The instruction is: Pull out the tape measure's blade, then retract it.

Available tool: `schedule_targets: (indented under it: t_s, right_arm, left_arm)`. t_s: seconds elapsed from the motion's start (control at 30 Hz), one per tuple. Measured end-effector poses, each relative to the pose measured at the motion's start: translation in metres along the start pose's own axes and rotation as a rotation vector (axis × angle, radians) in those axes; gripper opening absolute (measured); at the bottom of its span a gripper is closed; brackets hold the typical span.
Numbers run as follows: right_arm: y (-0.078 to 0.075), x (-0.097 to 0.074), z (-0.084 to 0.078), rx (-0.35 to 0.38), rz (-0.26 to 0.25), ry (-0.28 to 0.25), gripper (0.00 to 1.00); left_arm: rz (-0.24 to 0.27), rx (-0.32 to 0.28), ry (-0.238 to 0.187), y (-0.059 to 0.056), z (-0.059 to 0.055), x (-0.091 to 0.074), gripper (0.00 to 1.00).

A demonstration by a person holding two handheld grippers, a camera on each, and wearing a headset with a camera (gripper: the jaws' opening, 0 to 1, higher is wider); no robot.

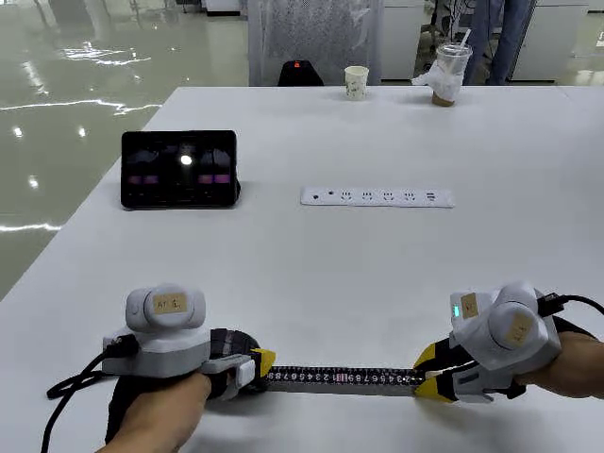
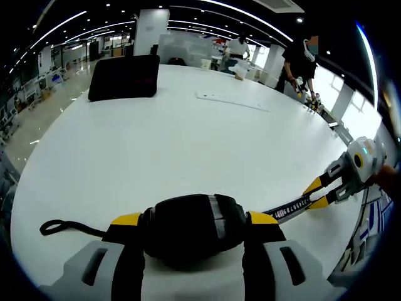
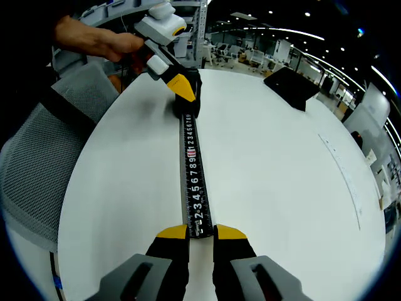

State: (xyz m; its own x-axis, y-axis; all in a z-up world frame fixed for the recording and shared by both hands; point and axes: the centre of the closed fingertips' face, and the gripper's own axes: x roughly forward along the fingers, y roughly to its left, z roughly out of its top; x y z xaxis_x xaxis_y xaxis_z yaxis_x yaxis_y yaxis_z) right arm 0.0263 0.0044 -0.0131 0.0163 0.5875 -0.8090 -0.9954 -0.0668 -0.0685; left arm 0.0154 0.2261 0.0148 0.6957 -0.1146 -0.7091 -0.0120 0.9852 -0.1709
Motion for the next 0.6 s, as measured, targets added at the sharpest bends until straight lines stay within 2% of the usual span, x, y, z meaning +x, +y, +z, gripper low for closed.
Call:
schedule_targets:
  t_s: [0.6]
  right_arm:
    - [0.001, 0.016, 0.022, -0.009, 0.012, -0.023, 0.11]
  left_arm:
    - [-0.009, -0.006, 0.004, 0.001, 0.000, 0.003, 0.58]
